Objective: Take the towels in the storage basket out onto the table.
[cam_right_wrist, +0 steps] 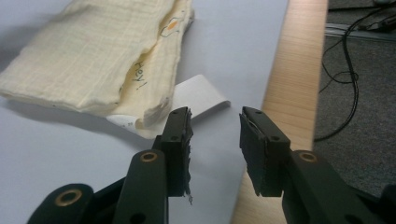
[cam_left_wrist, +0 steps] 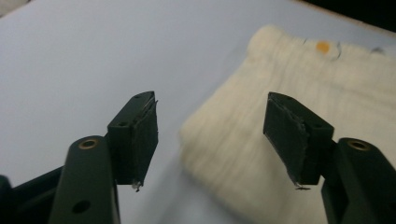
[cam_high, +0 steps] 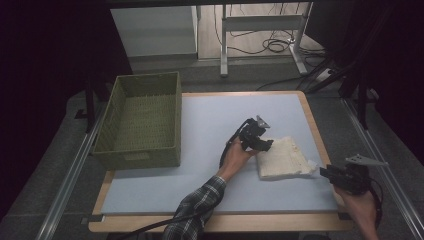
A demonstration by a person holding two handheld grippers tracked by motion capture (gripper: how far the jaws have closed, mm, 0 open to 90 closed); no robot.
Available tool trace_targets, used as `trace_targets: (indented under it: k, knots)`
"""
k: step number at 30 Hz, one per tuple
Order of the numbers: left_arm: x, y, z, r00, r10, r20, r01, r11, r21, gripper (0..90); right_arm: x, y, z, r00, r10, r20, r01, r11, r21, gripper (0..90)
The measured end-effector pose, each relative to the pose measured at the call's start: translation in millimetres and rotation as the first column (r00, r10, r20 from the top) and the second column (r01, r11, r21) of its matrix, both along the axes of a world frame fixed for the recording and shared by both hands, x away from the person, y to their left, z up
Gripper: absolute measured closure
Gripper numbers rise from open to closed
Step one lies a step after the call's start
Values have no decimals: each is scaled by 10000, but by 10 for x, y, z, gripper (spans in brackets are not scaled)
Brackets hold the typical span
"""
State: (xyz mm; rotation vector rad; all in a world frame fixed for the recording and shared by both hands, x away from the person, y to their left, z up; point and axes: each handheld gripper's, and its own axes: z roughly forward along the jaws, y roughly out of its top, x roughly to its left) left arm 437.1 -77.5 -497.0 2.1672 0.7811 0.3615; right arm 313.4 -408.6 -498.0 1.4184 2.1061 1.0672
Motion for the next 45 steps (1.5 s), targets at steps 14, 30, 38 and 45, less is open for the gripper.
trace_targets:
  k: [14,30,38,45]
  knots:
    - [-352,783,-261,9942,789,-731,-758,9961,441,183,136,544,182,9884,1496,-274,-1502,9885,-195,691]
    - [-534,1094,-450,9903,1205,-690,-1184,9924,332,131,217,846,64,9815,1817,-611,-1870,9775,-973,883]
    - [-536,1093,-456,9905,1207,-660,-1188,9924,320,131,144,727,427,9872,1592,117,-1566,9799,-1234,886]
    - [-539,1091,-457,9905,1216,-645,-1197,9923,322,131,211,500,282,9948,947,-370,-986,9870,-1267,885]
